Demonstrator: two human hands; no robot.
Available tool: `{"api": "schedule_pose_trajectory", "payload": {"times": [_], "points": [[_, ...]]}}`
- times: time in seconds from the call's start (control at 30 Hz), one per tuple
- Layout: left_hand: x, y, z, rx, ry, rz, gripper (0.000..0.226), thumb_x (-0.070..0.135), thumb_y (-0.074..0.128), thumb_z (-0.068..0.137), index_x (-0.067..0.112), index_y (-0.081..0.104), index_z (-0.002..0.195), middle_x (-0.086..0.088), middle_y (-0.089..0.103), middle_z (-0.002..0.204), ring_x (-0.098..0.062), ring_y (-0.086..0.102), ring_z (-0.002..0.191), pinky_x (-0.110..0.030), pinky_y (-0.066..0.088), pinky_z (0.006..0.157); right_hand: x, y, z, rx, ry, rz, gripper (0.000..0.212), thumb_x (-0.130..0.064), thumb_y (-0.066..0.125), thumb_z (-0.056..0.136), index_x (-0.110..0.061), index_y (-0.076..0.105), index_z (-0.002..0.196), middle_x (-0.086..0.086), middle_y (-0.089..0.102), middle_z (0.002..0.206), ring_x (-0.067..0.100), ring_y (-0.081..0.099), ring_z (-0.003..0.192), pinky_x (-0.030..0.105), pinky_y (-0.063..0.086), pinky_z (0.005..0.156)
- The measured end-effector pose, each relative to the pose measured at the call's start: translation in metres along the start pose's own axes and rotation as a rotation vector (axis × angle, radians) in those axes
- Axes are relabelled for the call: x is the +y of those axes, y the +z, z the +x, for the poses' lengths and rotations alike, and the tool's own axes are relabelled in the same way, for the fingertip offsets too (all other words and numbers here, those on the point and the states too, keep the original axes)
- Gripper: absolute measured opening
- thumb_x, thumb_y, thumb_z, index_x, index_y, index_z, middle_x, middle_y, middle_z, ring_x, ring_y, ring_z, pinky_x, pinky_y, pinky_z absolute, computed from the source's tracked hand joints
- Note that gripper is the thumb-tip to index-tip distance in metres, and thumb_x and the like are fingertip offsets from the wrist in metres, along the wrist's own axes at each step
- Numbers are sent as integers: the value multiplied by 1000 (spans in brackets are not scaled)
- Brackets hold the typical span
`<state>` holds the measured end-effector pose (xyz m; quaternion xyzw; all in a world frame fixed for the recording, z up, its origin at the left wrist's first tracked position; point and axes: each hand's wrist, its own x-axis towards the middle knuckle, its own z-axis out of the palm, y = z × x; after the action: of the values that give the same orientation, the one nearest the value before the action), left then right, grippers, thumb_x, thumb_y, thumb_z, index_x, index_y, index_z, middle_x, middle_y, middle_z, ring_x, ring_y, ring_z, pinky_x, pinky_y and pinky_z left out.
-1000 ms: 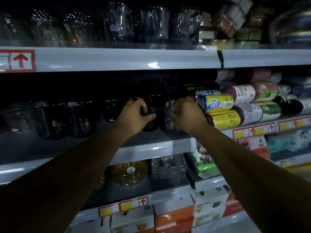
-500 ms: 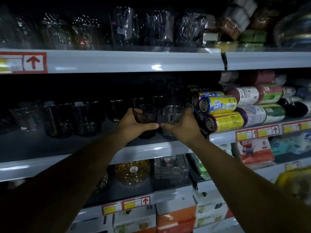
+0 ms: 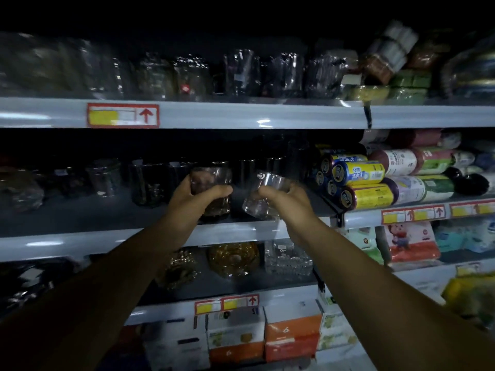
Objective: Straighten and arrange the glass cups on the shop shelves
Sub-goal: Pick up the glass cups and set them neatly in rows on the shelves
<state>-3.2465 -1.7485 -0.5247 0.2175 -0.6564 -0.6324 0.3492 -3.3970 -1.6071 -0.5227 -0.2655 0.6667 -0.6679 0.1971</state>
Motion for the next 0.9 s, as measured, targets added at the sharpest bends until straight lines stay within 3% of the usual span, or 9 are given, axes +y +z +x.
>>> {"api": "schedule_pose_trajectory", "payload": {"times": [0.07, 0.2, 0.33, 0.47, 0.57, 0.67, 0.8, 0.9], "points": [[7, -30, -19, 40, 4, 14, 53, 33, 92, 60, 21, 68, 105, -6, 75, 106, -25, 72, 103, -48, 56, 97, -9, 20, -17, -61, 6, 2, 45, -21, 84, 72, -7, 63, 109, -1, 71, 102, 16, 69, 97, 27, 52, 68], [21, -99, -48, 138, 7, -9, 35, 20, 87, 73, 23, 67, 101, -2, 76, 97, -25, 73, 100, -48, 57, 96, -14, 73, -39, -200, 25, 10, 57, -26, 88, 67, -14, 64, 117, 2, 74, 114, 19, 72, 101, 31, 58, 75], [29, -169, -68, 261, 34, 19, 22, 17, 88, 72, 31, 72, 79, 1, 75, 85, -26, 73, 91, -55, 55, 96, -19, 133, -57, -252, 4, -46, 60, -32, 90, 66, -21, 61, 118, -2, 71, 114, 17, 69, 104, 35, 57, 88], [26, -232, -80, 366, 89, 124, 20, 20, 89, 73, 23, 70, 79, 1, 75, 79, -18, 73, 80, -49, 60, 88, -19, 194, -70, -248, -23, -66, 57, -24, 90, 69, -11, 59, 115, 14, 67, 119, 25, 69, 106, 45, 57, 93], [17, -275, -80, 393, 107, 192, 41, 36, 93, 64, 22, 71, 97, 1, 76, 90, -18, 74, 87, -38, 60, 77, -18, 237, -73, -268, -59, -104, 55, -20, 90, 71, -1, 59, 112, 11, 71, 106, 17, 69, 92, 29, 56, 75], [7, -305, -74, 421, 152, 227, 51, 37, 93, 65, 18, 68, 104, -1, 75, 92, -22, 74, 89, -30, 57, 66, -13, 275, -65, -278, -93, -106, 48, -18, 91, 70, -1, 58, 101, -2, 70, 92, 12, 70, 86, 17, 52, 58], [-5, -326, -58, 459, 183, 253, 59, 38, 94, 63, 28, 66, 114, 7, 74, 103, -15, 72, 97, -34, 61, 76, -5, 318, -44, -252, -135, -96, 45, -23, 94, 66, -19, 54, 86, -1, 71, 90, 19, 74, 92, 33, 59, 73], [-10, -339, -46, 477, 213, 273, 65, 41, 95, 62, 35, 64, 119, 13, 72, 108, -7, 70, 100, -33, 60, 83, -2, 340, -30, -201, -154, -119, 48, -29, 94, 65, -18, 57, 93, 0, 72, 98, 18, 70, 93, 36, 58, 79]]}}
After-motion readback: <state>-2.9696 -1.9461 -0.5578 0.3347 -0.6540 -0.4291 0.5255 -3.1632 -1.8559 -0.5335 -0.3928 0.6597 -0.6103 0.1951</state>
